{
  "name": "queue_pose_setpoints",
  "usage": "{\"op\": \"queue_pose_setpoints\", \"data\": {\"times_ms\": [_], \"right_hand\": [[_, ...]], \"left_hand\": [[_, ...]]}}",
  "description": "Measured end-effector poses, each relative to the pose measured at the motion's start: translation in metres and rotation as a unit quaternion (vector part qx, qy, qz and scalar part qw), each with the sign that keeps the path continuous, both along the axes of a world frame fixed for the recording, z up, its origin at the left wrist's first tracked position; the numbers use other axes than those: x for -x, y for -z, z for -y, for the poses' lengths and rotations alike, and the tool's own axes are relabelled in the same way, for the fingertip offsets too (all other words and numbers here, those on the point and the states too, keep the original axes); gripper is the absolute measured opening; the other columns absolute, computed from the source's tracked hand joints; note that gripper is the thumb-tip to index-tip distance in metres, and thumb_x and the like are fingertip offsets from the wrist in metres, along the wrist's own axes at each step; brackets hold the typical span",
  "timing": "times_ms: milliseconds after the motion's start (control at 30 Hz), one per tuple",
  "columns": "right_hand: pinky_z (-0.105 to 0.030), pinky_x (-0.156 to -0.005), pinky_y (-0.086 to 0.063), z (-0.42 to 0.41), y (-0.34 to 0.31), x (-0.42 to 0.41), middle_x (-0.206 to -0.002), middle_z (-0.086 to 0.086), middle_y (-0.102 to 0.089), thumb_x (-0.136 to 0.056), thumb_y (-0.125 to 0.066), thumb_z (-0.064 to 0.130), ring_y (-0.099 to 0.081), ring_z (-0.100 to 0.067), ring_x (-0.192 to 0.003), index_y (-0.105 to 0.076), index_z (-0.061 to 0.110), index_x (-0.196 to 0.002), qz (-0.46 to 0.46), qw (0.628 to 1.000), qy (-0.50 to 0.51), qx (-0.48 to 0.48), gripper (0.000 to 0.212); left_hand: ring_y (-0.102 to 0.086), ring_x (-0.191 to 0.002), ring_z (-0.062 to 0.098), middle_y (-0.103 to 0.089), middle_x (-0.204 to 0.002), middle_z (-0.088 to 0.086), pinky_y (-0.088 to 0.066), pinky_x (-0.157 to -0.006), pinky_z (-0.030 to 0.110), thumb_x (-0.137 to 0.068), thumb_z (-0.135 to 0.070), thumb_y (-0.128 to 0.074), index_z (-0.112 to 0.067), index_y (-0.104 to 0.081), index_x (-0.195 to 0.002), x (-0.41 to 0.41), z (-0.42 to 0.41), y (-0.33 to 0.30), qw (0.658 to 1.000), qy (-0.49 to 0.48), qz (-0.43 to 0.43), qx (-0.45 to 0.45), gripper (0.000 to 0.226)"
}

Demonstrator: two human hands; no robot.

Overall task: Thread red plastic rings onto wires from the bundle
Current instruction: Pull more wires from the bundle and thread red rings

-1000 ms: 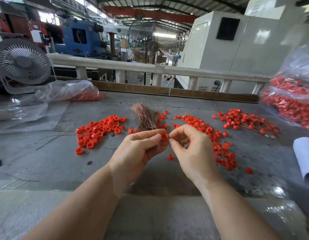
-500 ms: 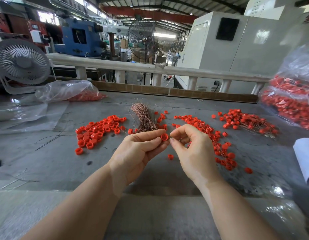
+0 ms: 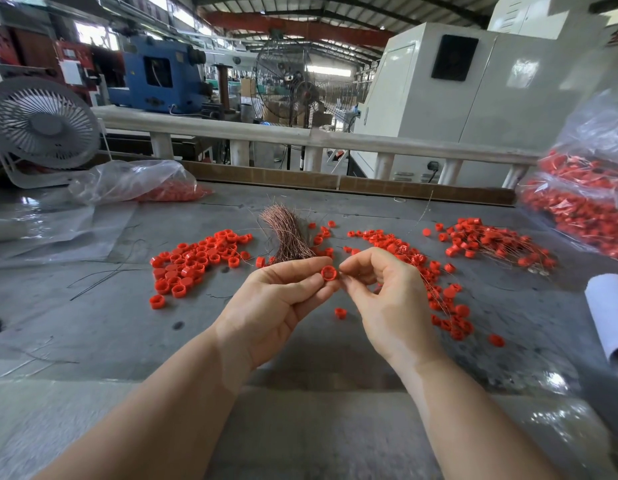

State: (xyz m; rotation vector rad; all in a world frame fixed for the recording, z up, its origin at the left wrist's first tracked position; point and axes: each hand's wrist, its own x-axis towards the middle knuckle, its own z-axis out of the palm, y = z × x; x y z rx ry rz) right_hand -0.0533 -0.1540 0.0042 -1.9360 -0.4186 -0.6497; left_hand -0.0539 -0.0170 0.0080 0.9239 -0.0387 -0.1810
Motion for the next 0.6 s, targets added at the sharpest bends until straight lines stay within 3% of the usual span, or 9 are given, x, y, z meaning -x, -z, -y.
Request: {"op": "queue_pose_setpoints", "data": {"times_ms": [267,600], "right_hand": [[-0.008,-0.064,-0.043,-0.0004,-0.0008,-0.0011,-0.069,0.014,-0.063,-0.081,-0.066,0.003,-0.058,0.001,-0.07,-0.064,0.021,-0.076,0.009,1.0,0.012,0.014,0.019],[-0.009,-0.061,-0.041,-0.0002,-0.0005,0.0003,-0.067,0.011,-0.063,-0.081,-0.066,0.002,-0.056,-0.002,-0.068,-0.065,0.019,-0.075,0.01,0.999,0.024,0.035,0.018]], "left_hand": [[-0.07,-0.068,0.016,-0.071,-0.077,0.014,-0.056,-0.061,0.019,-0.066,0.004,-0.057,-0.003,-0.075,-0.077,-0.0016,-0.0014,0.0006,1.0,0.004,0.003,-0.006,0.022],[-0.068,-0.061,0.013,-0.071,-0.07,0.01,-0.056,-0.059,0.019,-0.084,0.01,-0.05,-0.002,-0.067,-0.085,0.0007,0.0001,0.0011,0.997,-0.021,0.023,-0.07,0.021]]}}
